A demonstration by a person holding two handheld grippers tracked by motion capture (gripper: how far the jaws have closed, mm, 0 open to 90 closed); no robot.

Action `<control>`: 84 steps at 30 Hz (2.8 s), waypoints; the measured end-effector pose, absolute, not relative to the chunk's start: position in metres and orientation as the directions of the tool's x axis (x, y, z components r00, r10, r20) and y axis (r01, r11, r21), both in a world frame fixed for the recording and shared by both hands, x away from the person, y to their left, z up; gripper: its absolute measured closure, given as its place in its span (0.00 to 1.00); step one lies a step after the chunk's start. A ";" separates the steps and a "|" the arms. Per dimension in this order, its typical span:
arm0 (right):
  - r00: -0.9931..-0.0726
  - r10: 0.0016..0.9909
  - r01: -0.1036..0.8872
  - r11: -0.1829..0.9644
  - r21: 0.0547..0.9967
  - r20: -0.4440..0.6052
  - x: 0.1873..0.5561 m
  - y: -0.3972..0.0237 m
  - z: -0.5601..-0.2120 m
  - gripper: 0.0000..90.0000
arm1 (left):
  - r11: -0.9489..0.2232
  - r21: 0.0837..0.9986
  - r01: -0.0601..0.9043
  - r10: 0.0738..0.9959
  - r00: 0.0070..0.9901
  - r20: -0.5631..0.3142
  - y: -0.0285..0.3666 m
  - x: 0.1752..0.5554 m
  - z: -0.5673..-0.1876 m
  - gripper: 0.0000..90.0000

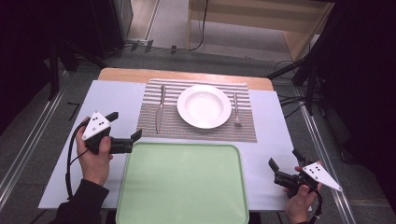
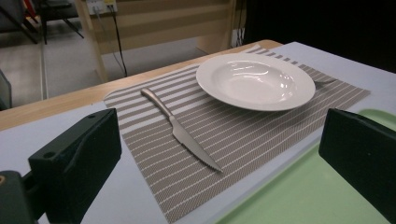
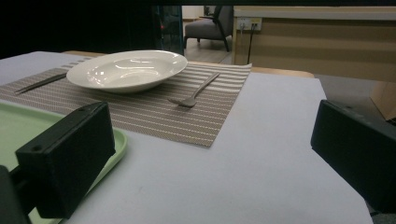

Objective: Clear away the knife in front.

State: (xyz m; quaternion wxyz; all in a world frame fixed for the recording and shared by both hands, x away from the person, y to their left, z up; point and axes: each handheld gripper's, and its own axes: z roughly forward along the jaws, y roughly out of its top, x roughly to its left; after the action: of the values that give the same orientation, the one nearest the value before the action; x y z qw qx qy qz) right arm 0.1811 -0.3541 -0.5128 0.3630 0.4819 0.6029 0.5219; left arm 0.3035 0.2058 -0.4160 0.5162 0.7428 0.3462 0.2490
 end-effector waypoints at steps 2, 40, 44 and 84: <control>-0.274 0.960 0.202 -0.008 0.979 0.065 0.181 -0.355 -0.513 0.00 | -0.236 0.936 0.260 0.772 0.636 0.018 0.201 0.310 -0.414 0.00; -0.278 0.958 0.220 -0.005 0.975 0.068 0.181 -0.353 -0.513 0.00 | -0.260 0.903 0.343 0.793 0.609 -0.003 0.159 0.407 -0.411 0.00; -0.286 0.957 0.210 0.009 0.978 0.053 0.182 -0.353 -0.514 0.00 | -0.264 0.898 0.352 0.799 0.602 -0.001 0.154 0.416 -0.411 0.00; -0.276 0.959 0.230 0.001 0.973 0.064 0.184 -0.352 -0.514 0.00 | -0.310 0.712 0.630 0.856 0.510 -0.079 0.113 0.508 -0.457 0.15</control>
State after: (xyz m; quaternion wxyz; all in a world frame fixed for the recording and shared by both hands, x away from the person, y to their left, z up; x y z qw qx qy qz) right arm 0.1841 -0.3523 -0.5141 0.3550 0.4859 0.6120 0.5131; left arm 0.5083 0.1133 -0.4574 0.3546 0.7934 0.4683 0.1597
